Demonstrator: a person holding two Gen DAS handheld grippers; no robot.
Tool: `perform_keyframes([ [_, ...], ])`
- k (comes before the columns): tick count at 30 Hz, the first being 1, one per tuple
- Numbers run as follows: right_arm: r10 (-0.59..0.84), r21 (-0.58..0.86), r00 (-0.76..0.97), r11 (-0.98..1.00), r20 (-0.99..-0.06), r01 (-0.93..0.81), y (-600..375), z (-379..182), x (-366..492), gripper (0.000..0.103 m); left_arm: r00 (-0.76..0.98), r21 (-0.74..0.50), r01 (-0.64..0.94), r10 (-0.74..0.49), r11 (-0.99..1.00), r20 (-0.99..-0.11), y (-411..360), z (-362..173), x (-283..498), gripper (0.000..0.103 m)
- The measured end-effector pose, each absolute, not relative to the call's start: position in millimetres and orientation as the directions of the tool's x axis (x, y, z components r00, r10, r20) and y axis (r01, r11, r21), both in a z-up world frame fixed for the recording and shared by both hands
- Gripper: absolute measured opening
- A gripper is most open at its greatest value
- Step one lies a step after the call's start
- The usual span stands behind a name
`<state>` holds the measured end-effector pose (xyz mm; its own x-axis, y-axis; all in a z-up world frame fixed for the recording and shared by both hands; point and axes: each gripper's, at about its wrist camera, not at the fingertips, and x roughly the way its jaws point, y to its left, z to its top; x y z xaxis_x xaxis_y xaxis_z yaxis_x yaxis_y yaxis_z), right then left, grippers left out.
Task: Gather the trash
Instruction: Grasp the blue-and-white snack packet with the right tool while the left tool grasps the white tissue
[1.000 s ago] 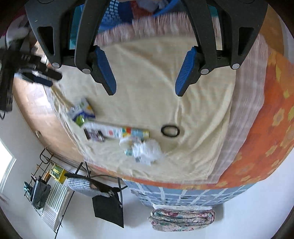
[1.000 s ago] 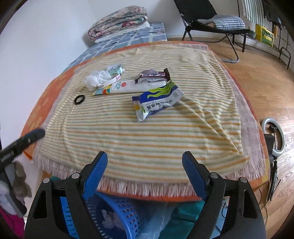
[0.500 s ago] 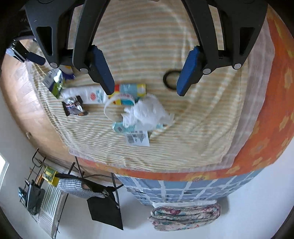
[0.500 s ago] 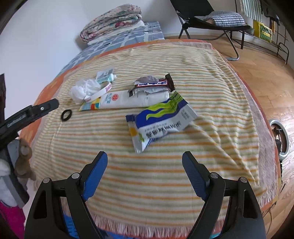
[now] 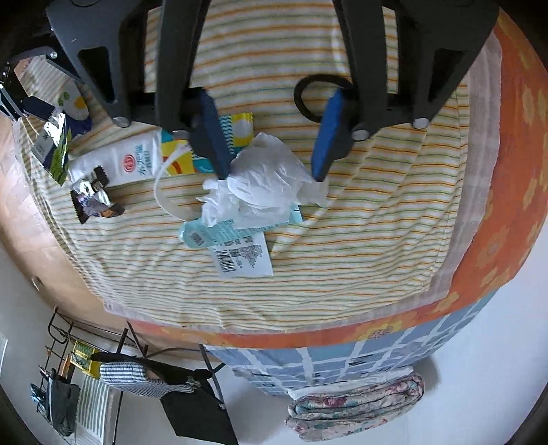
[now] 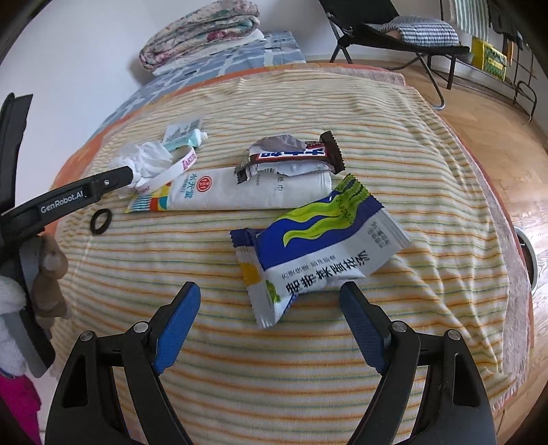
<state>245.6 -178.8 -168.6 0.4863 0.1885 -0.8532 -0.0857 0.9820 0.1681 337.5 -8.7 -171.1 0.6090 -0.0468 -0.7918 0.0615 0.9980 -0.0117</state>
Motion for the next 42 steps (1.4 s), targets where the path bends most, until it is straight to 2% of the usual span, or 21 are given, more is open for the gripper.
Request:
perform_keyframes([
  [1,0.184,0.163,0.488,0.983,-0.853,-0.087,-178,-169,247,0.084,0.606,-0.02,0.065,-0.056,0.998,-0.793,-8,-172,339,0.037],
  [8,0.162,0.13,0.49,0.986,-0.856,-0.1,-174,-170,250,0.083,0.614,-0.035,0.083,-0.079,0.996,-0.785,-7,-169,337,0.013],
  [10,0.17,0.138,0.491,0.985,-0.855,-0.101,-176,-169,249,0.082,0.615,-0.048,0.086,-0.091,0.995,-0.784,-5,-168,335,0.011],
  [14,0.173,0.147,0.493,0.985,-0.853,-0.093,-182,-168,247,0.067,0.64,-0.059,0.075,-0.094,0.995,-0.763,-2,-162,331,0.01],
  [15,0.178,0.152,0.49,0.984,-0.853,-0.092,-184,-168,247,0.066,0.644,-0.066,0.071,-0.096,0.995,-0.759,-1,-161,331,0.011],
  [16,0.183,0.158,0.487,0.983,-0.854,-0.092,-185,-168,247,0.066,0.644,-0.082,0.068,-0.106,0.994,-0.758,0,-160,331,0.022],
  [17,0.189,0.167,0.486,0.982,-0.853,-0.089,-187,-167,247,0.066,0.64,-0.087,0.067,-0.11,0.994,-0.76,-1,-159,332,0.039],
  [19,0.204,0.187,0.482,0.979,-0.852,-0.083,-190,-166,247,0.066,0.651,-0.071,0.059,-0.093,0.996,-0.753,-4,-157,335,0.06],
  [22,0.203,0.181,0.483,0.979,-0.852,-0.092,-188,-166,248,0.066,0.647,-0.043,0.07,-0.078,0.997,-0.759,-11,-159,344,0.061],
  [24,0.201,0.177,0.486,0.98,-0.851,-0.096,-187,-167,249,0.066,0.633,-0.007,0.078,-0.055,0.997,-0.772,-17,-163,350,0.053],
  [25,0.2,0.175,0.487,0.98,-0.85,-0.098,-187,-167,249,0.066,0.625,0.012,0.086,-0.045,0.996,-0.779,-20,-166,353,0.037],
  [26,0.198,0.172,0.488,0.98,-0.85,-0.098,-188,-167,249,0.064,0.618,0.017,0.089,-0.042,0.996,-0.785,-21,-168,354,0.031],
  [27,0.194,0.168,0.489,0.981,-0.85,-0.098,-188,-167,249,0.061,0.617,0.007,0.089,-0.05,0.996,-0.785,-20,-169,354,0.031],
  [29,0.193,0.166,0.49,0.981,-0.85,-0.097,-190,-166,249,0.049,0.624,-0.033,0.079,-0.075,0.996,-0.778,-13,-166,351,0.023],
  [32,0.212,0.189,0.485,0.977,-0.848,-0.098,-196,-166,249,0.033,0.642,-0.07,0.066,-0.096,0.995,-0.761,-2,-158,343,0.022],
  [37,0.251,0.23,0.483,0.968,-0.839,-0.104,-200,-165,245,0.029,0.662,-0.095,0.052,-0.105,0.994,-0.742,14,-140,324,0.021],
  [38,0.26,0.237,0.483,0.965,-0.836,-0.109,-200,-164,243,0.018,0.665,-0.101,0.049,-0.108,0.994,-0.739,17,-137,320,0.021],
  [42,0.279,0.245,0.486,0.96,-0.828,-0.134,-199,-160,237,0.017,0.68,-0.1,0.047,-0.105,0.994,-0.726,26,-126,301,0.021],
])
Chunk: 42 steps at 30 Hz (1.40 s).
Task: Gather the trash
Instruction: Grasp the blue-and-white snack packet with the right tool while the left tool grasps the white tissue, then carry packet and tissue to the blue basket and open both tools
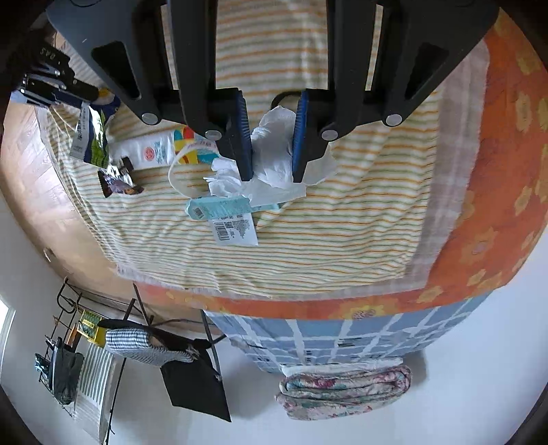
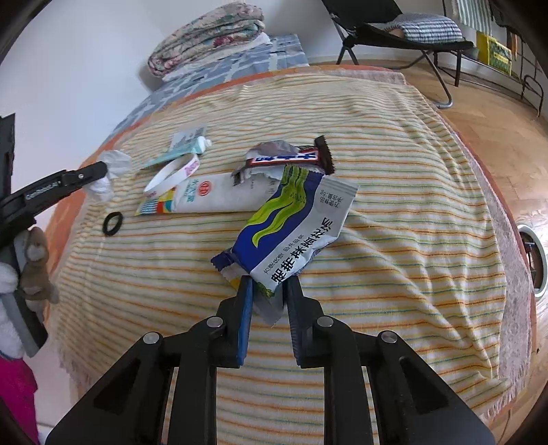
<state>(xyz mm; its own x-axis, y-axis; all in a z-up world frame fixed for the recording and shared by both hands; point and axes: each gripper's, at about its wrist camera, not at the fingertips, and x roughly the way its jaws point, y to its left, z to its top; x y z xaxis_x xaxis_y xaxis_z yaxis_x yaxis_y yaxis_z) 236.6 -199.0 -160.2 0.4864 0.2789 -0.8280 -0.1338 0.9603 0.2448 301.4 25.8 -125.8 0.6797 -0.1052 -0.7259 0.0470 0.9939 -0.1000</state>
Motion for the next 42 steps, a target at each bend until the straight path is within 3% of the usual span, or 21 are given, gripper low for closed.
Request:
perform_keyframes([
  [23,0.384,0.28,0.521,0.922,-0.763,-0.268,-193,-101,149,0.015,0.707,-0.113,0.107,-0.155,0.988,-0.69,24,-99,157,0.021],
  [42,0.495,0.327,0.358,0.838,-0.792,-0.437,-152,-102,38,0.015,0.65,-0.125,0.124,-0.176,0.984,-0.739,3,-127,26,0.021],
])
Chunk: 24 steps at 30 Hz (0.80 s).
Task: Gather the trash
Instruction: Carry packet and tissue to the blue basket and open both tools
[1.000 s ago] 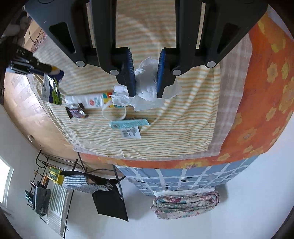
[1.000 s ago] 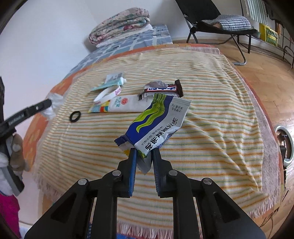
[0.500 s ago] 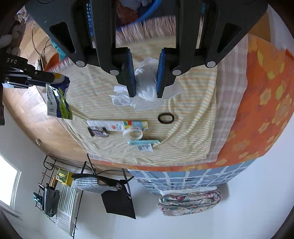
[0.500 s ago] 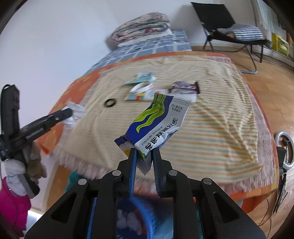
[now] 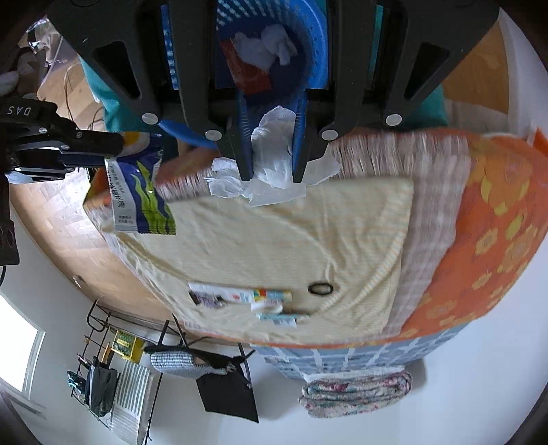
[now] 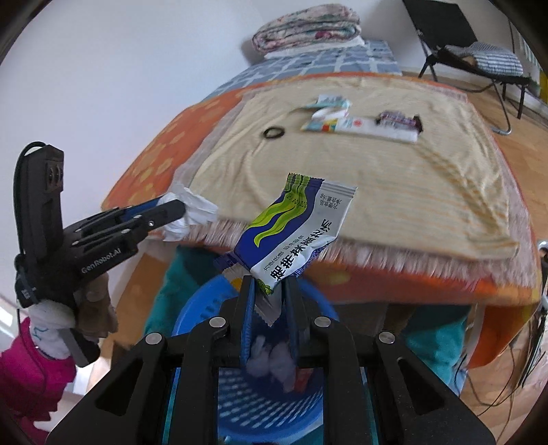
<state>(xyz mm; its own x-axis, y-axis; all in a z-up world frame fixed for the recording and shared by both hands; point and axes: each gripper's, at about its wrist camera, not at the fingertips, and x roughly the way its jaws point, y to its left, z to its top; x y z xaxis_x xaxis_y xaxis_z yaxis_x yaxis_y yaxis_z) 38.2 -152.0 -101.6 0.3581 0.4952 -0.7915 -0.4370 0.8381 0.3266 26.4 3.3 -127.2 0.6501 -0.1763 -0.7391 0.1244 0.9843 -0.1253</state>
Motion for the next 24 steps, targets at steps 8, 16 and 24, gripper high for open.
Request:
perform_keyframes([
  [8,0.48,0.322,0.287,0.829,-0.829,-0.457,-143,-124,9,0.015,0.582,-0.159,0.1,-0.187,0.982,-0.792,4,-163,-2,0.021],
  [16,0.462,0.329,0.232,0.833,-0.856,-0.446,-139,-148,-4,0.015,0.528,-0.182,0.062,-0.187,0.981,-0.828,6,-192,-18,0.021],
  [24,0.448,0.338,0.188,0.838,-0.874,-0.429,-138,-168,-9,0.016,0.496,-0.18,0.056,-0.183,0.982,-0.849,3,-209,-22,0.021],
])
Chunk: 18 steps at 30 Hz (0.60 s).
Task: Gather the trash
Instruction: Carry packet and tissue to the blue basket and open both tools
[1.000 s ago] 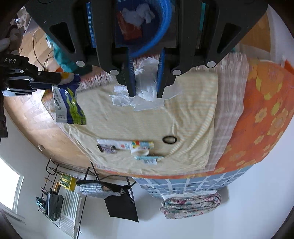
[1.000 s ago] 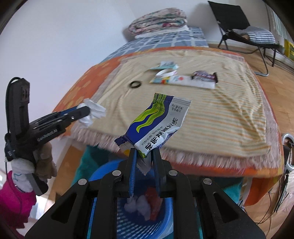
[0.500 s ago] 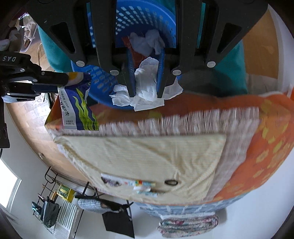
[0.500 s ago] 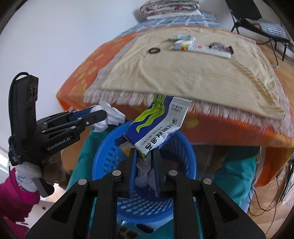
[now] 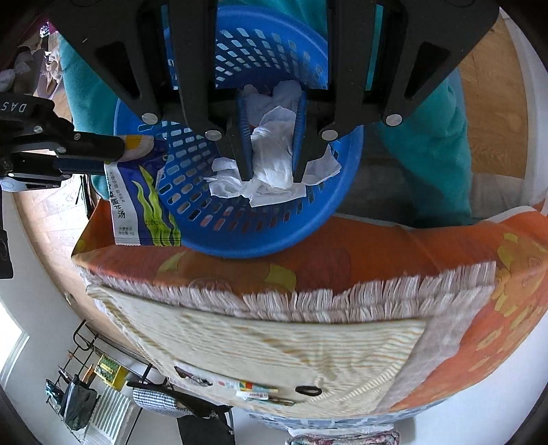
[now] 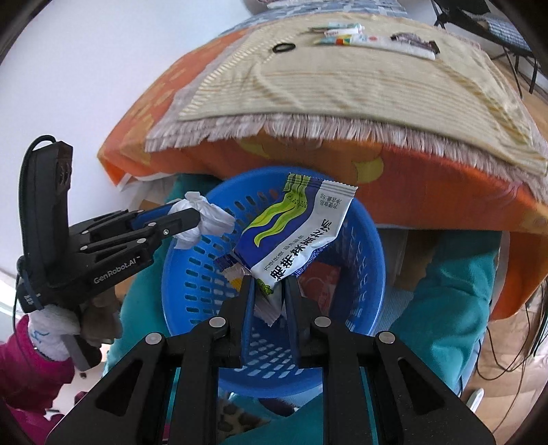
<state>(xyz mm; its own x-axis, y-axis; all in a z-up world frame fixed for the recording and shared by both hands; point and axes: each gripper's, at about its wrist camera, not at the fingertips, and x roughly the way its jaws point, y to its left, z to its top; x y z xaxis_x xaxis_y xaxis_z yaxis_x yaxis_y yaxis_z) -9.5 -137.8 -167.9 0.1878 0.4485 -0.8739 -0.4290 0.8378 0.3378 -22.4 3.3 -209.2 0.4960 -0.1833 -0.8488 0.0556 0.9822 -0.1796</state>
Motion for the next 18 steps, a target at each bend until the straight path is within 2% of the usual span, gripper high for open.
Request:
perform_keyframes([
  [10,0.439,0.344,0.161,0.844,-0.884,-0.411,-136.7,-178.0,-9.3,0.017,0.467,-0.178,0.057,-0.184,0.982,-0.865,-2.3,-219.5,-26.7,0.022],
  [15,0.436,0.344,0.16,0.848,-0.886,-0.403,-137.5,-178.1,-7.9,0.017,0.466,-0.171,0.061,-0.179,0.983,-0.866,-4.9,-219.6,-26.7,0.031],
  [17,0.431,0.341,0.159,0.85,-0.888,-0.401,-137.6,-178.3,-7.9,0.017,0.47,-0.168,0.063,-0.178,0.984,-0.864,-5.8,-219.3,-27.2,0.047],
  [18,0.429,0.34,0.156,0.851,-0.89,-0.4,-137.4,-178.6,-7.9,0.017,0.475,-0.166,0.063,-0.176,0.984,-0.862,-6.3,-218.9,-27.5,0.05],
])
